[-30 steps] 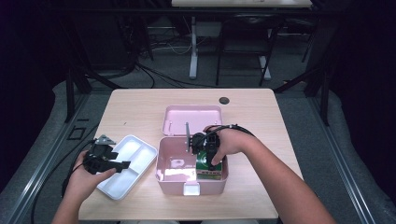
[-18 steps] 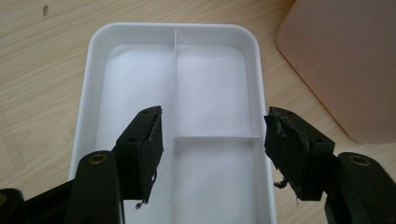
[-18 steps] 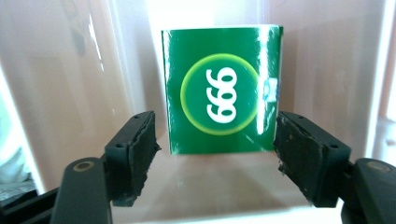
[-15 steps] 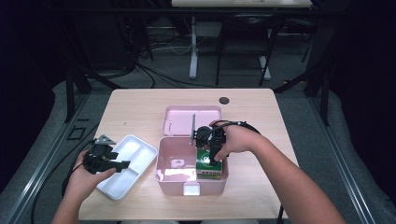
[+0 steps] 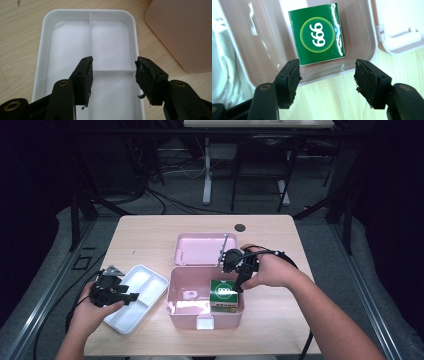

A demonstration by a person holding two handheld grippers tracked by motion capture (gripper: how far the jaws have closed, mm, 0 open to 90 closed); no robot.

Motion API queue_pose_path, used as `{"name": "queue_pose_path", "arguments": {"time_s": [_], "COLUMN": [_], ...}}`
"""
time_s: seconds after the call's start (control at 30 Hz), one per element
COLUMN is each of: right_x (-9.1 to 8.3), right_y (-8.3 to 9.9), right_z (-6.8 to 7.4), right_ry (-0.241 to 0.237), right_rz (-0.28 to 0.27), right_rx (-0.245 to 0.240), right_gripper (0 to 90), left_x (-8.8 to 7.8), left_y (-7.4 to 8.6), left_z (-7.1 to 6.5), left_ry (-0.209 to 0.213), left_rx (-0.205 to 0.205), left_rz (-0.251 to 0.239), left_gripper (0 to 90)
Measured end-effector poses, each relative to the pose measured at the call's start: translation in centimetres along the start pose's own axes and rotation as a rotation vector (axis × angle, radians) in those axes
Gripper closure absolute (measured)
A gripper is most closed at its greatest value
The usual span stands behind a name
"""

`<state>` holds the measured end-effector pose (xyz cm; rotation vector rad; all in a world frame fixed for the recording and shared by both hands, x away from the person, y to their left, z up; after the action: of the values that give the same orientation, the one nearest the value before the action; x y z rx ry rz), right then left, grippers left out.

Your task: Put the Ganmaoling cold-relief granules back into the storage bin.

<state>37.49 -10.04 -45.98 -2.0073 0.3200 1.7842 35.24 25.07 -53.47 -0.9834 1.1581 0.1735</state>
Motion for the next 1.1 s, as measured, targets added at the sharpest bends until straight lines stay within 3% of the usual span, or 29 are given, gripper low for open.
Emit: {"name": "queue_pose_path", "arguments": {"time_s": [0.1,0.13,0.2,0.27,0.3,0.43,0.57,0.63,0.83,1.1], "right_x": [-0.5,-0.9,-1.0,-1.1,-1.0,-1.0,-1.0,-1.4,-0.9,0.2], "right_y": [0.5,0.9,1.1,1.5,2.0,3.3,4.4,5.5,7.3,8.5], "right_z": [0.1,0.0,-0.1,-0.5,-0.7,-0.9,-1.0,-0.6,-0.3,-0.5], "right_ry": [-0.001,0.003,0.013,0.036,0.021,-0.027,-0.019,-0.056,-0.006,-0.034], "right_rz": [-0.013,-0.049,-0.061,-0.107,-0.141,-0.208,-0.255,-0.336,-0.406,-0.473], "right_rx": [0.029,0.054,0.071,0.112,0.154,0.207,0.245,0.297,0.375,0.445], "right_gripper": [37.9,39.0,39.0,39.0,39.1,40.8,41.4,41.6,41.4,40.3], "left_x": [0.1,0.2,0.4,0.5,0.5,0.3,0.2,0.2,0.0,0.0], "left_y": [0.1,0.2,0.4,0.6,0.7,0.6,0.6,0.7,1.0,1.0], "left_z": [0.1,0.2,0.4,0.4,0.5,0.7,0.7,0.8,1.1,1.0], "left_ry": [-0.005,-0.009,-0.014,-0.003,-0.003,-0.014,-0.025,-0.029,-0.041,-0.013], "left_rx": [0.002,0.000,-0.010,-0.031,-0.036,-0.060,-0.058,-0.060,-0.071,-0.074], "left_rz": [0.001,0.005,0.013,0.028,0.032,0.018,0.018,0.019,0.005,0.001], "left_gripper": [47.7,47.7,47.7,47.7,47.8,49.0,49.0,49.1,48.8,55.1]}}
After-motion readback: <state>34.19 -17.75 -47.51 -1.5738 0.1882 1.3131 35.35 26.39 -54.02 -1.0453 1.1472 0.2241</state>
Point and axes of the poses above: each handheld gripper's, and its own axes: x roughly forward along the jaws, y roughly out of its underside, z roughly to its left, the point moved 6 cm from there along x, roughly forward along the jaws, and after that the axes turned 11 degrees about x, right-handed, at the moved point
